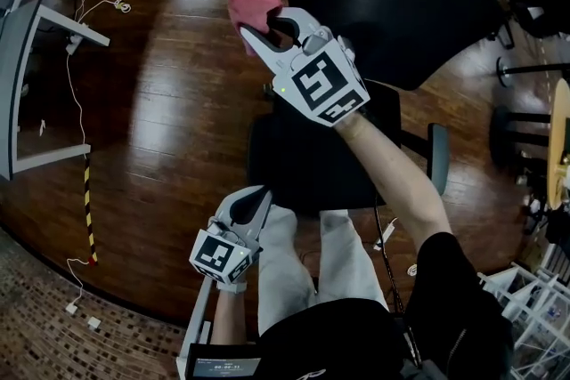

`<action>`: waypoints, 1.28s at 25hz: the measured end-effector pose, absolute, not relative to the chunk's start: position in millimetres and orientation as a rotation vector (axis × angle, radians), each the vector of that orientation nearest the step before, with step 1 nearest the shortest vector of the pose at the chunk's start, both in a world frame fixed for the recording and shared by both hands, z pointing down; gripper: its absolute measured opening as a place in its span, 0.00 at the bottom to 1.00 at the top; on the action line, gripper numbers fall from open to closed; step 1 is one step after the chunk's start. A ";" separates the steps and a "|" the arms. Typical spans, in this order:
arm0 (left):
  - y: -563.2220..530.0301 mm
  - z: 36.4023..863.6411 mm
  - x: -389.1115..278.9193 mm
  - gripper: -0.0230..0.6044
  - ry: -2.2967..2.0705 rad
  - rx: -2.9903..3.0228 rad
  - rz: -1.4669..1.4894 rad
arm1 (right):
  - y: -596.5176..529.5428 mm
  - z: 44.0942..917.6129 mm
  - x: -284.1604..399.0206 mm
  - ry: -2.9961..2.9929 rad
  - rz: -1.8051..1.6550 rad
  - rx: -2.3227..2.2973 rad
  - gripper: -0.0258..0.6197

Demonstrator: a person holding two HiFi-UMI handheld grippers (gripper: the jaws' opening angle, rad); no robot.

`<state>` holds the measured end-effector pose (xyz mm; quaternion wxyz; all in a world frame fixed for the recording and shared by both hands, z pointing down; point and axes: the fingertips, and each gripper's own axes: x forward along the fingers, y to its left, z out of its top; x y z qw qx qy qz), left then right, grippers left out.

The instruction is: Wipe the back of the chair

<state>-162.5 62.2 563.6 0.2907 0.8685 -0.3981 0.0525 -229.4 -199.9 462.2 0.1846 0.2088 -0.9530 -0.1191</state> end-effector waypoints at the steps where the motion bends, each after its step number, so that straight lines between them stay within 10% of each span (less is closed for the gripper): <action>1: 59.9 561.1 -157.9 0.02 -1.067 2.327 0.142 | -190.9 462.1 -221.4 -2.703 -0.314 0.578 0.11; 19: 21.3 439.0 -24.5 0.02 -0.882 2.619 0.253 | -62.7 426.7 118.2 -2.492 0.087 0.961 0.11; 32: 5.3 350.3 49.6 0.02 -0.764 2.843 0.228 | -13.7 328.1 174.8 -2.473 -0.215 1.056 0.11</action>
